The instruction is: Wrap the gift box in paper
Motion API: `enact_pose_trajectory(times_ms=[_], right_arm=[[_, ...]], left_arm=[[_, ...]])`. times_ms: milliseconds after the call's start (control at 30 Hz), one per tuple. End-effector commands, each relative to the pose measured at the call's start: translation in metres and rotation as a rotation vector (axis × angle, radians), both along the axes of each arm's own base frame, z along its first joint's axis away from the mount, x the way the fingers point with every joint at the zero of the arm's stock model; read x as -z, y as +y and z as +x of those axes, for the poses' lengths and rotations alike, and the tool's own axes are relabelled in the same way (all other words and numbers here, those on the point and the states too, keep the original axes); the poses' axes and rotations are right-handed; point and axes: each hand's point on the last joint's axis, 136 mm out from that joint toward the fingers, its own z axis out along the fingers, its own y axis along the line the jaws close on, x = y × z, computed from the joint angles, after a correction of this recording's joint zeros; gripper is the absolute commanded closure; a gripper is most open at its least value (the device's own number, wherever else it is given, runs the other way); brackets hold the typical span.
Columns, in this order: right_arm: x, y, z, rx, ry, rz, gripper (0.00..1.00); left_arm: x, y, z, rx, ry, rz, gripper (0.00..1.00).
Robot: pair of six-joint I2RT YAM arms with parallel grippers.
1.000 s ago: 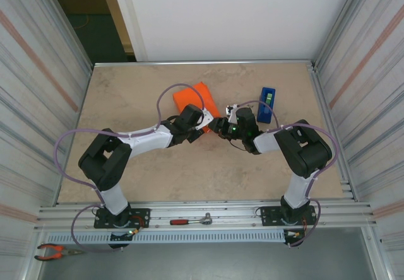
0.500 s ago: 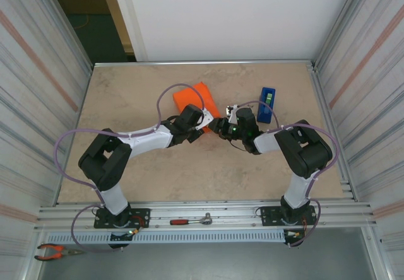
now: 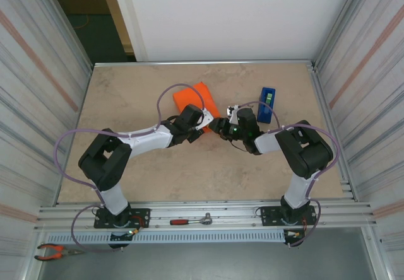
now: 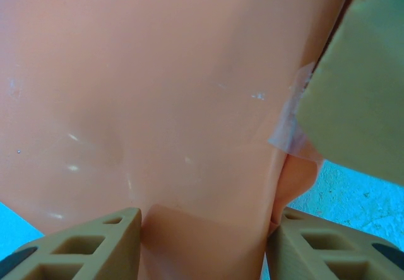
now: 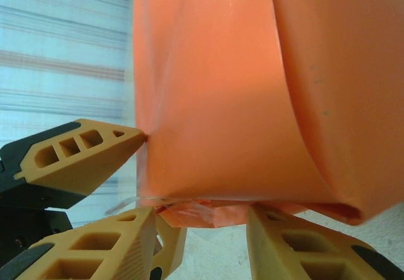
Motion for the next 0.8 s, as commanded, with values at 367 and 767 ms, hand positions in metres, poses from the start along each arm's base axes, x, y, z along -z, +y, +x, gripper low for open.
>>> enact_pose_trajectory(times_ms=[367, 767], right_arm=[[-0.016, -0.027, -0.003, 0.053, -0.017, 0.005, 0.56], [0.002, -0.030, -0.018, 0.020, 0.017, -0.048, 1.00]], left_arm=[[0.027, 0.003, -0.020, 0.034, 0.113, 0.049, 0.50], [0.028, 0.003, -0.020, 0.033, 0.114, 0.052, 0.50]])
